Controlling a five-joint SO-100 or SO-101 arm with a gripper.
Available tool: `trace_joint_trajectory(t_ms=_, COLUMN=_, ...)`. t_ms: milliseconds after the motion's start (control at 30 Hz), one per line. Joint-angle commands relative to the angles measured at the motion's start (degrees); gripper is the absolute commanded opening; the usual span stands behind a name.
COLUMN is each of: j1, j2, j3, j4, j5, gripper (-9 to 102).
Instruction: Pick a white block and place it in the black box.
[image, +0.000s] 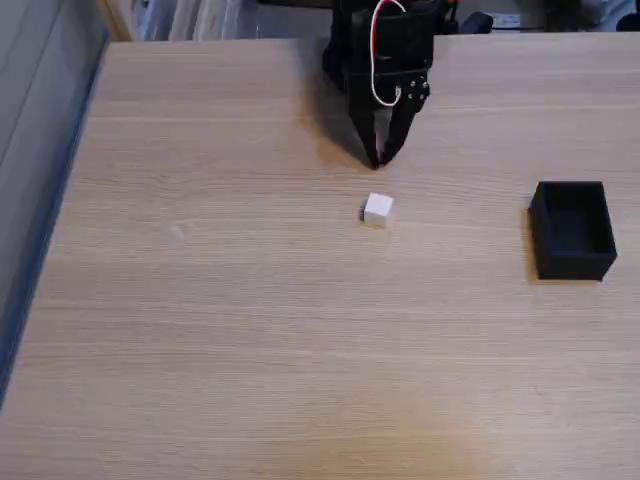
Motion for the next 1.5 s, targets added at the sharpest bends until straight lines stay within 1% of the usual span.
trace_joint_trajectory(t_ms=0, j1=0.8, j2=0.4, j3=0.9, j4=0.3, j5=-0.6, gripper=0)
trace_joint_trajectory(t_ms=267, j1=1.1, j2=0.4, j3=0.9, j4=0.2, j5=-1.0, gripper=0)
trace_joint_trajectory(t_ms=433, j1=2.1, j2=0.4, j3=0.5, j4=-0.5, j5=-4.4, gripper=0)
trace_joint_trajectory(t_ms=533, j1=2.5, j2=0.2, j3=-0.9, j4=-1.0, j5=-4.7, gripper=0)
trace_joint_trajectory(t_ms=733, j1=2.4, j2=-8.0, j3=-7.1, j4=-2.2, j5=-4.1, gripper=0)
trace_joint_trajectory(t_ms=967, j1=1.4, j2=-22.5, j3=-18.5, j4=-2.9, j5=2.1, gripper=4)
trace_joint_trajectory(t_ms=1100, j1=-0.1, j2=-27.9, j3=-22.9, j4=-5.4, j5=6.7, gripper=7)
trace_joint_trajectory(t_ms=1167, j1=-0.7, j2=-30.0, j3=-24.3, j4=-7.2, j5=8.7, gripper=9)
trace_joint_trajectory(t_ms=1233, j1=-1.1, j2=-32.3, j3=-25.3, j4=-9.1, j5=10.9, gripper=15)
trace_joint_trajectory(t_ms=1467, j1=-1.0, j2=-39.8, j3=-28.5, j4=-12.1, j5=14.9, gripper=22)
